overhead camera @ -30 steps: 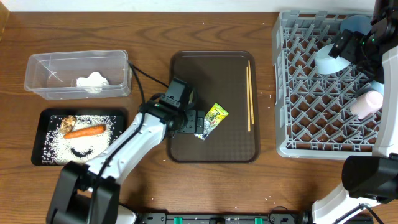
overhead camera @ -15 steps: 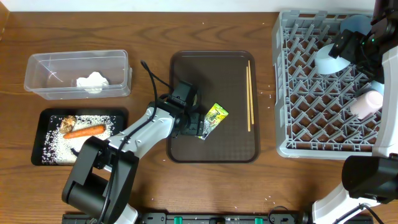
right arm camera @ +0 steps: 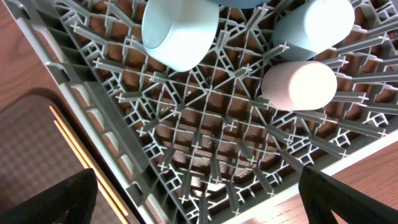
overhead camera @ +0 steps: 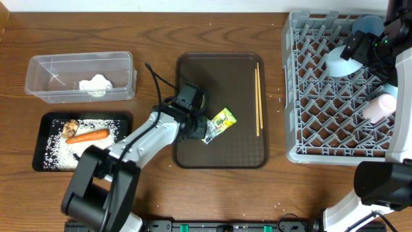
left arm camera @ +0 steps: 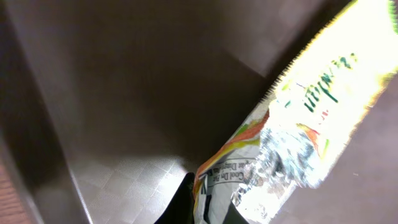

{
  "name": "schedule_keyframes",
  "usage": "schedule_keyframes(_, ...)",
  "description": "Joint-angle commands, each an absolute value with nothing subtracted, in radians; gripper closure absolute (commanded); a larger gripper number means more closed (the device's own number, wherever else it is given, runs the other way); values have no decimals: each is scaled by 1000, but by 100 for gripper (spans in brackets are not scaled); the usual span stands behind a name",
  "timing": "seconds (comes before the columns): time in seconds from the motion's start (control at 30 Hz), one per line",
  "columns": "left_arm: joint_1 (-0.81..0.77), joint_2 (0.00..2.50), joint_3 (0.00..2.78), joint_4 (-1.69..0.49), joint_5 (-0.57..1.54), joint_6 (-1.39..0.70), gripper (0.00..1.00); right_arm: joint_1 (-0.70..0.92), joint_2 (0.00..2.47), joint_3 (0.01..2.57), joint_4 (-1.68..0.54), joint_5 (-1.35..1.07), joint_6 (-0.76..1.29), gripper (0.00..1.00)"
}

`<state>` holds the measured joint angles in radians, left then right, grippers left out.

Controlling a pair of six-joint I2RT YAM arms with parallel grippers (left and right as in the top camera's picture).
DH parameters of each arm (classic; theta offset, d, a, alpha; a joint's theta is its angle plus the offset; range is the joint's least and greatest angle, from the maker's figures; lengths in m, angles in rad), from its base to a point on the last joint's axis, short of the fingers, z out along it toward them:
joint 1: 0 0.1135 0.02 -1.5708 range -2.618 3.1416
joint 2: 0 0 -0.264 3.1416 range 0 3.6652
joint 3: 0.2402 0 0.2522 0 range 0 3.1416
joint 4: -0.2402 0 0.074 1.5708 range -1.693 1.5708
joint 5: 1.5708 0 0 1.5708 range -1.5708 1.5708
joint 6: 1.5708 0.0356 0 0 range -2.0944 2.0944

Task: Sort waste into correct bins and load items into the dishwasher rack
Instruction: 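Carry the yellow wrapper to the clear bin and drop it in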

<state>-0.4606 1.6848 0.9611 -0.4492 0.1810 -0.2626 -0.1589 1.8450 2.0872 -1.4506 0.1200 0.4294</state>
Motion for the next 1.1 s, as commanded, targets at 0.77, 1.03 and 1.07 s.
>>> schedule_keyframes(0.77, 181, 1427, 986, -47, -151, -1021, 94, -150, 1846, 2091, -1452, 119, 440, 1)
schedule_keyframes(1.03, 246, 1547, 986, 141, -150, -1068, 94, -150, 1846, 2091, -1452, 120, 441, 1)
schedule_keyframes(1.07, 248, 1570, 986, 158, -150, -1068, 94, -150, 1846, 2091, -1452, 120, 441, 1)
